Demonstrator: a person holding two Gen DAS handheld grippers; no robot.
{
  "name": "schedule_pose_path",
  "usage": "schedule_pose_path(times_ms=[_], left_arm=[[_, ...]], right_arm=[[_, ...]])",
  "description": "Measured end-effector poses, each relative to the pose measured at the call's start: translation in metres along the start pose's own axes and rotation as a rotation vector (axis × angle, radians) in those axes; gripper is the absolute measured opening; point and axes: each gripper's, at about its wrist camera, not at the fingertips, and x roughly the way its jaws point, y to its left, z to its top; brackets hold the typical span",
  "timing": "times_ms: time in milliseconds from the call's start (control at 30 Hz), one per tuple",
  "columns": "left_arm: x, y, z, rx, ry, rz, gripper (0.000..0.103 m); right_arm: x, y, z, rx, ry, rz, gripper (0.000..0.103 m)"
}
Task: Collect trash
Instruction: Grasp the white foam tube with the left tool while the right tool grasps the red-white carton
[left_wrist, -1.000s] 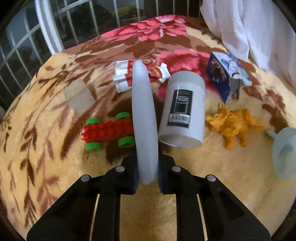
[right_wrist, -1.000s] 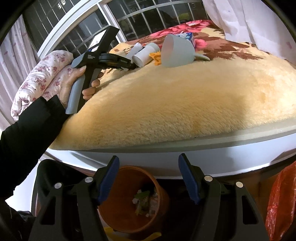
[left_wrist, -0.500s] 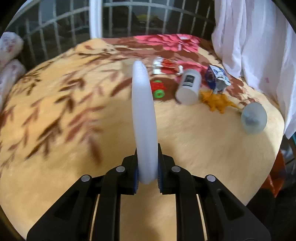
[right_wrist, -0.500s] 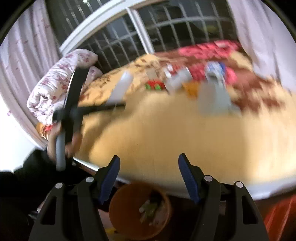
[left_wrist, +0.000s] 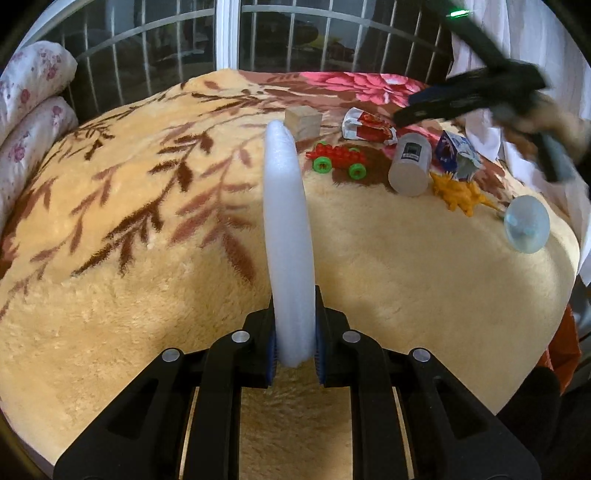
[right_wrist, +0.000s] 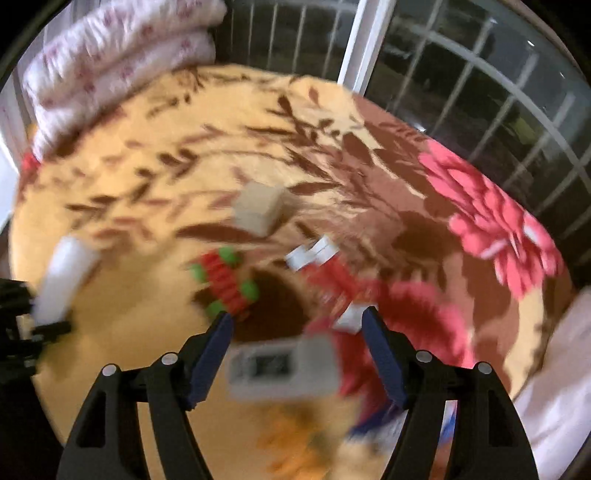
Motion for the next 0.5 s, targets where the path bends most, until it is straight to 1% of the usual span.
schedule_pose_path(times_ms=[133, 200, 233, 300, 333, 367, 400, 433, 500], left_arm=[[0.0, 0.001, -0.002, -0.006, -0.001, -0.009, 0.015], [0.0, 0.001, -0.002, -0.008, -0.002, -0.007, 0.015], [0.0, 0.001, -0.002, -0.011, -0.003, -0.01, 0.015], [0.001, 0.001, -0.003, -0.015, -0.005, -0.011, 0.015], [0.002, 0.001, -0.004, -0.022, -0.004, -0.015, 0.015], [0.002, 0.001, -0.004, -0.023, -0.006, -0.015, 0.015], [0.001, 0.001, -0.004, -0.023, -0.007, -0.016, 0.015], [0.001, 0.002, -0.004, -0.027, -0.008, -0.019, 0.015], [0.002, 0.004, -0.002, -0.031, -0.009, -0.029, 0.015]], right_arm=[[0.041, -0.016, 0.021, -0.026, 0.052, 0.01, 0.07], [0.056, -0.018, 0.025, -0.047, 0.077, 0.001, 0.057], [0.062, -0.019, 0.027, -0.049, 0.092, 0.011, 0.04], [0.069, -0.021, 0.028, -0.032, 0.118, 0.007, 0.033], [0.067, -0.022, 0.027, -0.018, 0.112, 0.0, 0.02], [0.064, -0.022, 0.027, -0.008, 0.106, -0.005, 0.009], [0.06, -0.022, 0.026, 0.009, 0.098, -0.004, 0.009], [0.054, -0.021, 0.025, 0.021, 0.084, -0.016, 0.005], [0.033, -0.018, 0.023, 0.041, 0.042, -0.039, 0.004]])
